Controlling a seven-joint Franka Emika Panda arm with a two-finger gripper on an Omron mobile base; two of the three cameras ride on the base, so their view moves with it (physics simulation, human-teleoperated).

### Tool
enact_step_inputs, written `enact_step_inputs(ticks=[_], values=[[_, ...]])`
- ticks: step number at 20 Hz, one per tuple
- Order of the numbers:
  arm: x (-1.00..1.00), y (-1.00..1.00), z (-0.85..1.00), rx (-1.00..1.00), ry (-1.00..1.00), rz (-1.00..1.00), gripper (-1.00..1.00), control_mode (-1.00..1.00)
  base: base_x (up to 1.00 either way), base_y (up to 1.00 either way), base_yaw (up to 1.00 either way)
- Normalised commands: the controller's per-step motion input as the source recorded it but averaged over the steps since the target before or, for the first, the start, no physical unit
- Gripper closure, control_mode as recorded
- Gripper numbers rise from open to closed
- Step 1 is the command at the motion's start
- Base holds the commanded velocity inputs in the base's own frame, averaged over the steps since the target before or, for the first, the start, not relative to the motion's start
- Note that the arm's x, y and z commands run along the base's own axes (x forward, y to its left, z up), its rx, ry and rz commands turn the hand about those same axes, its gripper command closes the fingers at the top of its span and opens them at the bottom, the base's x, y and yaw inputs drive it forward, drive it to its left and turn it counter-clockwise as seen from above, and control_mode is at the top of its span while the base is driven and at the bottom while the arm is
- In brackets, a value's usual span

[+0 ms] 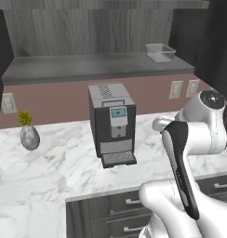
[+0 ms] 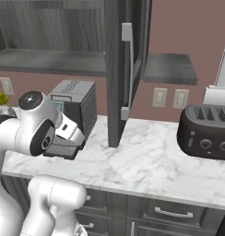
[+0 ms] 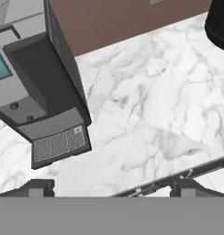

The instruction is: Retrieve the tupperware and aluminum foil from the cabinet and place them on the dining counter near the plate with onion and chicken drumstick to prepare for storing leftovers.

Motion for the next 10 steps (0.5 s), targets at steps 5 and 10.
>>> enact_step_inputs(ticks=[5, 10], values=[[-0.01, 0.0, 0.32, -0.04, -0.15, 0.0, -1.0, -1.0, 0.0, 0.0, 0.0], [0.0, 0.0, 0.6, -0.08, -0.27, 0.0, -1.0, -1.0, 0.0, 0.0, 0.0]])
